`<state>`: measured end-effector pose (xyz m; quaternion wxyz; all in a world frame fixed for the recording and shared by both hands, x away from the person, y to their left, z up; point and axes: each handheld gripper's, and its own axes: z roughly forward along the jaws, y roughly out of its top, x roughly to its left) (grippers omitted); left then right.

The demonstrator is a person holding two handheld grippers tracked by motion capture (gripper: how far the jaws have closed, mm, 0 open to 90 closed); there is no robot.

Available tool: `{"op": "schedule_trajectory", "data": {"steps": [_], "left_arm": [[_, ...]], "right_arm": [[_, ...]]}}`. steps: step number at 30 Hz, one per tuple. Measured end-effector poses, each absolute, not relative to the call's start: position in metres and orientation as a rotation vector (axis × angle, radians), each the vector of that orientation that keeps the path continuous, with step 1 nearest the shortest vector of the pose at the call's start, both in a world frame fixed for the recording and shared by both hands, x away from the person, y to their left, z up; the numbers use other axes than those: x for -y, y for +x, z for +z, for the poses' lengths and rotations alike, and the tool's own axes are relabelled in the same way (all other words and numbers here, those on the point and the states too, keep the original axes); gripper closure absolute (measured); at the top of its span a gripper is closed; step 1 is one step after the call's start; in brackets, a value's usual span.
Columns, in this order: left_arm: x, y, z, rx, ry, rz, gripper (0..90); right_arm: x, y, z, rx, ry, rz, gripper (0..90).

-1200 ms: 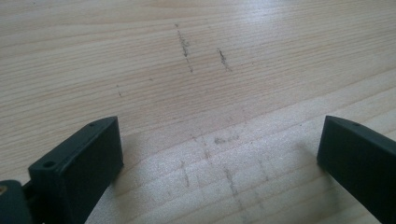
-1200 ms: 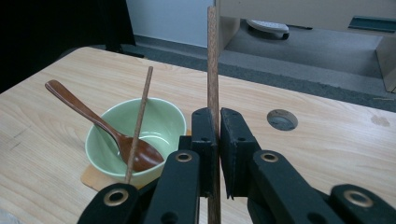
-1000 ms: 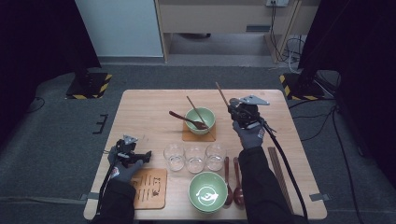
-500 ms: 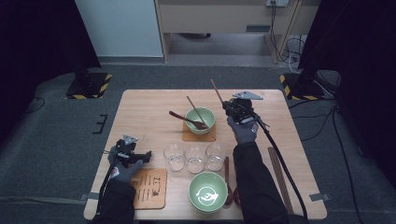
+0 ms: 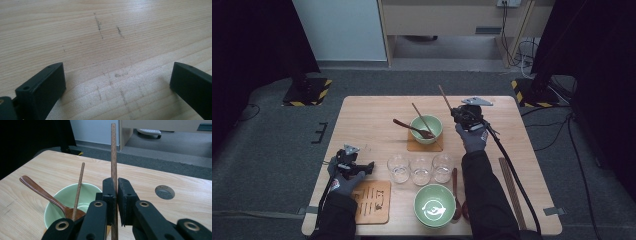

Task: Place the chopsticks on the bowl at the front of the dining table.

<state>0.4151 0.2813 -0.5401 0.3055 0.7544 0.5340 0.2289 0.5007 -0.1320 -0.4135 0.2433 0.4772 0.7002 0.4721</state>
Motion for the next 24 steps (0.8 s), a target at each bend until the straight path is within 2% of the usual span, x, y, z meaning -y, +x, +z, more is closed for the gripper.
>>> {"op": "schedule_trajectory", "data": {"steps": [11,24], "left_arm": [[-0.281,0.415,-0.54,-1.413,1.997,0.606,0.0],[-0.281,0.415,-0.54,-1.414,1.998,0.606,0.0]], "right_arm": [[0.128,0.507,-0.414,-1.932,1.282,1.286,84.8],[0.104,0.516,-0.411,-1.954,1.245,1.29,84.8]]}}
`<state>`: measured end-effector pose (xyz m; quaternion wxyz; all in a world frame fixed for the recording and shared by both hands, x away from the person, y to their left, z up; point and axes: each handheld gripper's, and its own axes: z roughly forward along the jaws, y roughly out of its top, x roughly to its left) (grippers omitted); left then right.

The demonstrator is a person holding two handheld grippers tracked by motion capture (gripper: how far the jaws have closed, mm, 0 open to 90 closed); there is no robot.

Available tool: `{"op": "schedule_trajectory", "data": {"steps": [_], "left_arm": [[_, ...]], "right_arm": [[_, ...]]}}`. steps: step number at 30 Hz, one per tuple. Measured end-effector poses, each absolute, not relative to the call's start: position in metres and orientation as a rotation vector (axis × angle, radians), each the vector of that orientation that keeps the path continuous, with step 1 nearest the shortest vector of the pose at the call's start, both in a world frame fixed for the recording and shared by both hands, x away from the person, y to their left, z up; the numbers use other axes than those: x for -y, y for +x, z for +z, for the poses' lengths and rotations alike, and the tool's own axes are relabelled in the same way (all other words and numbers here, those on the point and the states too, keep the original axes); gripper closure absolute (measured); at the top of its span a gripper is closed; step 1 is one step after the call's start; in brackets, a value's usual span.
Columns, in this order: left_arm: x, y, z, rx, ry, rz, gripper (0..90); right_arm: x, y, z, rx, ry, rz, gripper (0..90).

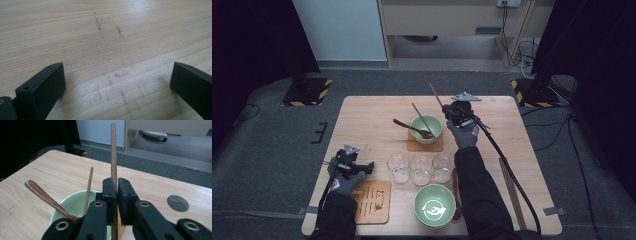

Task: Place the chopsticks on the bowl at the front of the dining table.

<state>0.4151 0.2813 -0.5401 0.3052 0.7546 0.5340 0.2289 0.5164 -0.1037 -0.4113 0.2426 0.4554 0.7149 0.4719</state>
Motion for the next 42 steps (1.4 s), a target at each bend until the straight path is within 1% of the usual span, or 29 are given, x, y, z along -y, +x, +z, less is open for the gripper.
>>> {"op": "schedule_trajectory", "data": {"steps": [5,16,42], "left_arm": [[-0.281,0.415,-0.54,-1.413,1.997,0.606,0.0],[-0.281,0.415,-0.54,-1.413,1.998,0.606,0.0],[-0.281,0.415,-0.54,-1.413,1.998,0.606,0.0]], "right_arm": [[0.095,0.52,-0.411,-1.961,1.242,1.313,84.8],[0.092,0.531,-0.426,-1.978,1.243,1.337,84.8],[0.074,0.537,-0.457,-2.075,1.232,1.283,84.7]]}}
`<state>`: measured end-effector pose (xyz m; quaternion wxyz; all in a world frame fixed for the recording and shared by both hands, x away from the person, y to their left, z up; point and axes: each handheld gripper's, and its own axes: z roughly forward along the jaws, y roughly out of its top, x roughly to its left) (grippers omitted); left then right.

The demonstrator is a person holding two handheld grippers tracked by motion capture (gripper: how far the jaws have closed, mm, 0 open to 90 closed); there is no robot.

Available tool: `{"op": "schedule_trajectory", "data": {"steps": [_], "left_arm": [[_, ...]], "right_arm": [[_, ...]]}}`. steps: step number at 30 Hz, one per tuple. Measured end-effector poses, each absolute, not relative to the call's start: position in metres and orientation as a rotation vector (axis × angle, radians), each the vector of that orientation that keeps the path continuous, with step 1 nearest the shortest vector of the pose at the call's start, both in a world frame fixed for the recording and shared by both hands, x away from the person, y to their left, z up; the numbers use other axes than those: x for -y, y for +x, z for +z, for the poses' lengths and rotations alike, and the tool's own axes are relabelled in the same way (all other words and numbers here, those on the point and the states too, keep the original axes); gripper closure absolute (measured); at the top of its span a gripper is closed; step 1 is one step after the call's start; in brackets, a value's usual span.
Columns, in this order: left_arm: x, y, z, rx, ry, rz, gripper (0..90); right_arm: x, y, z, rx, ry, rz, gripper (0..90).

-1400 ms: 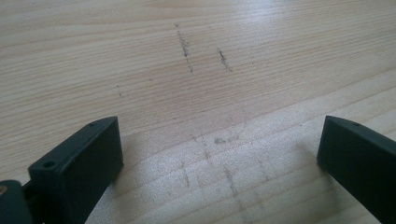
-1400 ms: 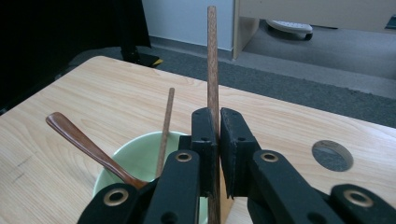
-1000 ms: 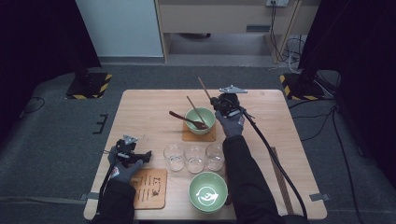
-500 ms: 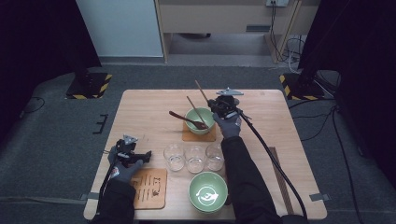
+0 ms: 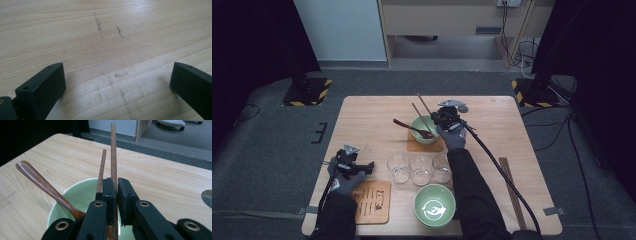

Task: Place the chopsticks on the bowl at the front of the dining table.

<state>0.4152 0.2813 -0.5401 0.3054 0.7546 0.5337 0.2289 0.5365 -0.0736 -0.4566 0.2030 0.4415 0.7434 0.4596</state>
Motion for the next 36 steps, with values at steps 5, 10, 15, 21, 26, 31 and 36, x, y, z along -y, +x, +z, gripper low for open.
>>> {"op": "schedule_trajectory", "data": {"steps": [5,10,15,21,26,31,36], "left_arm": [[-0.281,0.415,-0.54,-1.413,1.998,0.606,0.0],[-0.281,0.415,-0.54,-1.413,1.998,0.606,0.0],[-0.281,0.415,-0.54,-1.413,1.998,0.606,0.0],[-0.281,0.415,-0.54,-1.413,1.998,0.606,0.0],[-0.281,0.415,-0.54,-1.413,1.998,0.606,0.0],[-0.281,0.415,-0.54,-1.413,1.998,0.606,0.0],[-0.281,0.415,-0.54,-1.413,1.998,0.606,0.0]], "right_arm": [[0.07,0.538,-0.462,-2.093,1.232,1.261,84.7],[0.064,0.539,-0.464,-2.113,1.228,1.239,84.7],[0.06,0.54,-0.463,-2.118,1.232,1.223,84.7],[0.062,0.542,-0.464,-2.118,1.251,1.21,84.7],[0.062,0.544,-0.466,-2.126,1.266,1.199,84.7],[0.063,0.546,-0.468,-2.134,1.283,1.193,84.7],[0.063,0.548,-0.47,-2.144,1.296,1.184,84.7]]}}
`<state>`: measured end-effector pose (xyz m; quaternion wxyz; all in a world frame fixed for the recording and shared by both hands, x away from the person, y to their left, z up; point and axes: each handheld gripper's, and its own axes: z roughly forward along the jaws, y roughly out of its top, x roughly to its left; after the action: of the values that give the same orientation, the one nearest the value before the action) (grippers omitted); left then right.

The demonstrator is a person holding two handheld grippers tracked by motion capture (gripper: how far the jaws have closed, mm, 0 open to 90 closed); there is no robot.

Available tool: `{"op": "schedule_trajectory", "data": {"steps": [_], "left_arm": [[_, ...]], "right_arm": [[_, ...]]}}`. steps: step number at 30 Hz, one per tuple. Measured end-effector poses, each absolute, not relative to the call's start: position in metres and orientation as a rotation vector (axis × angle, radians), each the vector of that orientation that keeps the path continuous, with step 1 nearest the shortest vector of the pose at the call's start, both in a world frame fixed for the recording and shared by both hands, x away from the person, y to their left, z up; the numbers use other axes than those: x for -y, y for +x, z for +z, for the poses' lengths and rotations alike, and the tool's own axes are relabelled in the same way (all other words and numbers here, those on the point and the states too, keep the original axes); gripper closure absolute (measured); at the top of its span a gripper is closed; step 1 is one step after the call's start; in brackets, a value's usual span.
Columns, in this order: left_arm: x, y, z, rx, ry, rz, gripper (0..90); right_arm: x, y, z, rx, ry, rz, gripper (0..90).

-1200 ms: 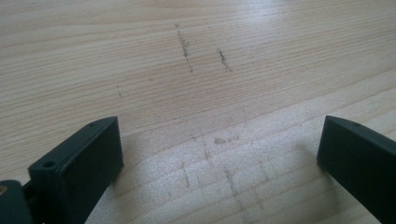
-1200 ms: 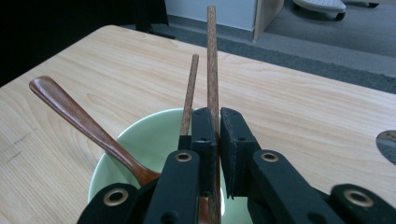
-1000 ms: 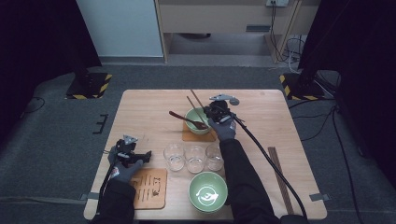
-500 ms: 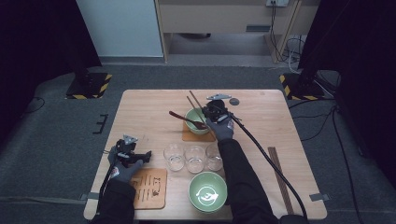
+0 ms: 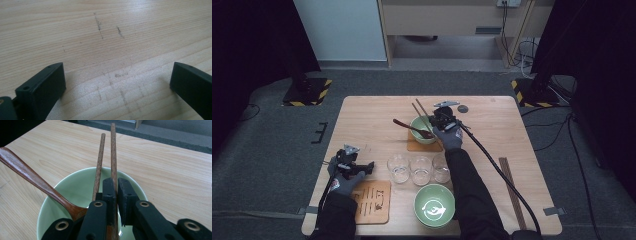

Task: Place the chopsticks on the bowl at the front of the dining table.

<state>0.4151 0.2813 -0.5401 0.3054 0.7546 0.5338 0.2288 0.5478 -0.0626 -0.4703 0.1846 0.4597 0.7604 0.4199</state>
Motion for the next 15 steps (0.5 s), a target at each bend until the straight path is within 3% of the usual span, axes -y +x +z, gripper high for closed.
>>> {"op": "schedule_trajectory", "data": {"steps": [15], "left_arm": [[-0.2813,0.4151,-0.5401,-1.413,1.998,0.606,0.0]], "right_arm": [[0.0622,0.5503,-0.4739,-2.167,1.314,1.17,84.6]]}}
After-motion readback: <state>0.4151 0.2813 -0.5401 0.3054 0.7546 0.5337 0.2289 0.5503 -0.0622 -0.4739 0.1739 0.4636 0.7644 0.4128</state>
